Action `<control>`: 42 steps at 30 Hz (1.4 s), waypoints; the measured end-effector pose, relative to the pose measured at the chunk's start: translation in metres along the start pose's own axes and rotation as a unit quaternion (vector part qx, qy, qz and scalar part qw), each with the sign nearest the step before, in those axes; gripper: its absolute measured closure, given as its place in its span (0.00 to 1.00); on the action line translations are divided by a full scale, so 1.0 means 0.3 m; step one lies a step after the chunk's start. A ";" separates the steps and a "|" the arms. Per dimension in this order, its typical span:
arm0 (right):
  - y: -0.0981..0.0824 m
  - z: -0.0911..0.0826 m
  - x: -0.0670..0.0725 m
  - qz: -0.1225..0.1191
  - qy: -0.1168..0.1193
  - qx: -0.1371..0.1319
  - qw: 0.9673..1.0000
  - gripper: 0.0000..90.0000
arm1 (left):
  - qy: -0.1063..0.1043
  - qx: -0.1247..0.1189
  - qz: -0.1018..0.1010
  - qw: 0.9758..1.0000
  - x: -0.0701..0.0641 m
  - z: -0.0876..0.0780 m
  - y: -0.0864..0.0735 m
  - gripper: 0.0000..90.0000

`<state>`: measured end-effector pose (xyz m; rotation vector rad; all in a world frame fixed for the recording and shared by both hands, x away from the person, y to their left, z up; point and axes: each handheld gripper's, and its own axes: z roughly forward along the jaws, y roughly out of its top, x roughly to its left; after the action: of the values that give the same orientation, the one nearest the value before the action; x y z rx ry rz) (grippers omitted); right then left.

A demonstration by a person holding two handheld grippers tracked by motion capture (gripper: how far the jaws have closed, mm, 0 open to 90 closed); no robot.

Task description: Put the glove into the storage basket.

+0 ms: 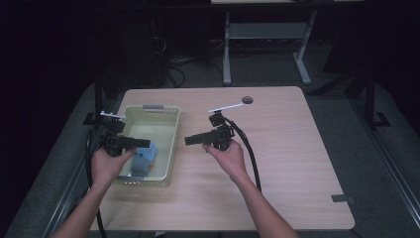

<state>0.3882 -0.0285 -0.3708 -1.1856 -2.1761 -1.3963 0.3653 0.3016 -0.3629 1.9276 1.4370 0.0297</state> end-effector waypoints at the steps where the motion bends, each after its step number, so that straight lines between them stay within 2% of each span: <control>1: 0.000 -0.005 -0.001 0.002 -0.001 0.000 1.000 0.60 | -0.004 0.000 0.002 1.000 -0.005 0.003 0.000 0.57; 10: -0.007 -0.054 -0.013 0.005 -0.002 -0.009 1.000 0.57 | -0.019 -0.011 0.011 1.000 -0.051 0.008 0.014 0.52; 20: -0.024 -0.102 -0.044 0.013 -0.008 -0.013 1.000 0.52 | -0.035 -0.018 0.011 0.999 -0.089 0.034 0.022 0.45; 29: -0.042 -0.142 -0.070 0.024 -0.007 -0.018 1.000 0.48 | -0.051 -0.025 0.035 0.998 -0.161 0.051 0.033 0.39; 42: -0.087 -0.242 -0.112 0.030 -0.034 -0.035 0.998 0.43 | -0.073 -0.032 0.074 0.994 -0.296 0.099 0.037 0.34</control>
<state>0.3762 -0.1117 -0.3725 -1.3316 -2.1322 -1.4385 0.3534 0.2098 -0.3446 1.9383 1.1840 0.0033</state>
